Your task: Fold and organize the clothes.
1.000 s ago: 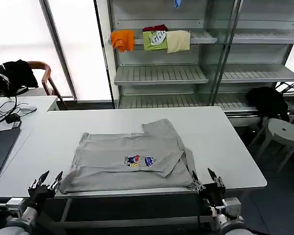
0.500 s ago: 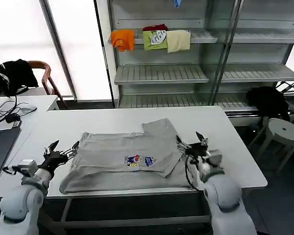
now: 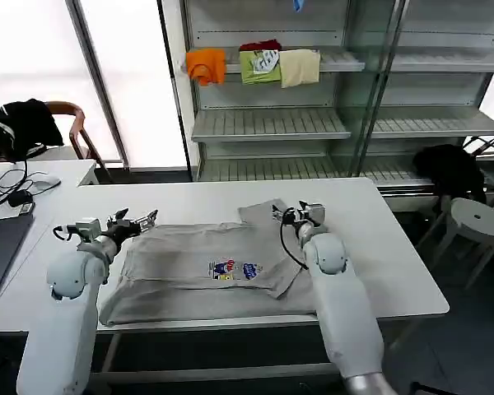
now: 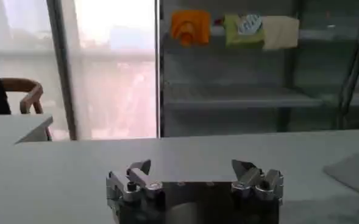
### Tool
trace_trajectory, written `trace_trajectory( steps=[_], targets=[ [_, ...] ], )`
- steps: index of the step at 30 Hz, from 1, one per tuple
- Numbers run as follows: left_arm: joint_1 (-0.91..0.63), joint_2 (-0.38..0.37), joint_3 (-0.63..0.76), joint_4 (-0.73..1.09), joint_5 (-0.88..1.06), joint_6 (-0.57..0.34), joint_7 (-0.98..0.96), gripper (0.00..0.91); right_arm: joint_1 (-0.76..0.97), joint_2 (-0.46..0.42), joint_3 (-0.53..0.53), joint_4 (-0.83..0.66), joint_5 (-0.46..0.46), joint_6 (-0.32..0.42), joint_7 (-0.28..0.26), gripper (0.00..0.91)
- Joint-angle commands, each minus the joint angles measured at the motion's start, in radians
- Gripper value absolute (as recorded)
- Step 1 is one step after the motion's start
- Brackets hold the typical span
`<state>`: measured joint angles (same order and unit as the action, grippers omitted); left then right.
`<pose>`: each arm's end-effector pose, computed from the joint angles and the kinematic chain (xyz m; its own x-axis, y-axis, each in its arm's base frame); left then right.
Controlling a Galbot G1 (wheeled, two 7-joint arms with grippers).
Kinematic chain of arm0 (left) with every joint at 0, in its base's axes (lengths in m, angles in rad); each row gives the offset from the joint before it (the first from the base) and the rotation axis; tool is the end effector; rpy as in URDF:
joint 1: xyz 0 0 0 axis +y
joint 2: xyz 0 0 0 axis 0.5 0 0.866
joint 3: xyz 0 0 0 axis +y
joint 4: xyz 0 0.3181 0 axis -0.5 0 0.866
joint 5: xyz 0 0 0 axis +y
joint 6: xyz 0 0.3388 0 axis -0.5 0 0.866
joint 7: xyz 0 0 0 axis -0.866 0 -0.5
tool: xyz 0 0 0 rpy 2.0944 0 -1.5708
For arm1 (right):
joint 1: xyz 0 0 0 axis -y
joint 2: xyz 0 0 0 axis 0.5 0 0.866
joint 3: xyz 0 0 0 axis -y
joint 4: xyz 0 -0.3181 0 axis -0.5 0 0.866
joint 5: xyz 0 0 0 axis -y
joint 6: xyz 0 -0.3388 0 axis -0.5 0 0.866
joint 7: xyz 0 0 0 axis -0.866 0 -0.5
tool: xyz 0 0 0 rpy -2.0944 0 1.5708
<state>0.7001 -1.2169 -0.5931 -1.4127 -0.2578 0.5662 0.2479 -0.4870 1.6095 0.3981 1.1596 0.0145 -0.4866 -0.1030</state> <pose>0.4296 0.1505 -0.2065 -0.9343 0.1026 0.3413 0.0984 0.9947 -0.0298 0.5010 0.0564 -0.2189 -0.9184 -0.2163 0.3312 -0.2242 0.9744 0.0145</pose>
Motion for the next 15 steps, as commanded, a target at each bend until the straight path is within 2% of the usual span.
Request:
trace_trajectory(
  steps=[1, 7, 15],
  targets=[
    [-0.113, -0.017, 0.045, 0.207, 0.066, 0.011, 0.026, 0.907, 0.114, 0.045, -0.002, -0.225, -0.047, 0.045, -0.008, 0.907],
    [-0.120, -0.019, 0.037, 0.250, 0.093, 0.009, 0.036, 0.907, 0.138, 0.040, 0.010, -0.266, -0.046, 0.057, 0.019, 0.897],
    [-0.132, -0.015, 0.034, 0.287, 0.140, 0.002, 0.037, 0.907, 0.136, 0.032, 0.006, -0.273, -0.055, 0.054, 0.015, 0.897]
  ],
)
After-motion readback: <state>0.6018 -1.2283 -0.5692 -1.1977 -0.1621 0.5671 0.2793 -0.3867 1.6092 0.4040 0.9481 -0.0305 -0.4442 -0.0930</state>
